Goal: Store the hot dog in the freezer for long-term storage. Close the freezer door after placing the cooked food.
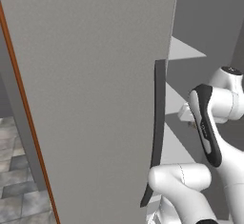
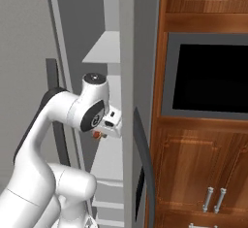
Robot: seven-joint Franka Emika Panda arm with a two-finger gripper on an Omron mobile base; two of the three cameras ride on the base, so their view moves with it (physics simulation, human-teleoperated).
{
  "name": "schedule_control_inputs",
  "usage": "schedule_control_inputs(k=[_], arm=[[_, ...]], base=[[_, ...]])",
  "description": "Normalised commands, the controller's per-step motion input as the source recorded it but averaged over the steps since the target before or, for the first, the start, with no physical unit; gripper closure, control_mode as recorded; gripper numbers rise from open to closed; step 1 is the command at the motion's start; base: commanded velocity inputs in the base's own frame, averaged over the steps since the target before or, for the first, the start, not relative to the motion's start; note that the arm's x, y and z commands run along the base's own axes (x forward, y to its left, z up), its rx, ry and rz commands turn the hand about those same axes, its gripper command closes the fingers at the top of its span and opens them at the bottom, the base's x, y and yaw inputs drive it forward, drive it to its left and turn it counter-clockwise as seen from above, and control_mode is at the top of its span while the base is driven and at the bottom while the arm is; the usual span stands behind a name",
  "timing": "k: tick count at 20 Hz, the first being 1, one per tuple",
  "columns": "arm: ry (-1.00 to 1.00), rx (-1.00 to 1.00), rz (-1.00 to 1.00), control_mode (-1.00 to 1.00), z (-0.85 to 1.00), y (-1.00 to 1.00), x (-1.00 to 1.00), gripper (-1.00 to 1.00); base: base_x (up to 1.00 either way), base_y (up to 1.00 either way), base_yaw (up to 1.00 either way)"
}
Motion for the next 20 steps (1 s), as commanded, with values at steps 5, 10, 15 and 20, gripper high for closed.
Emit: schedule_control_inputs(k=[5, 10, 15, 20], arm=[[-0.28, 0.0, 0.24, -1.0, -0.09, 0.0, 0.22, 1.0], [-0.22, -0.02, 0.2, -1.0, -0.03, 0.0, 0.23, 1.0], [0.02, -0.06, 0.01, -1.0, 0.0, -0.05, 0.32, 1.0], [0.11, -0.03, -0.05, -1.0, 0.0, 0.0, 0.35, 1.0]], base=[[0.0, 0.0, 0.0], [0.0, 0.0, 0.0], [0.0, 0.0, 0.0], [0.0, 0.0, 0.0]])
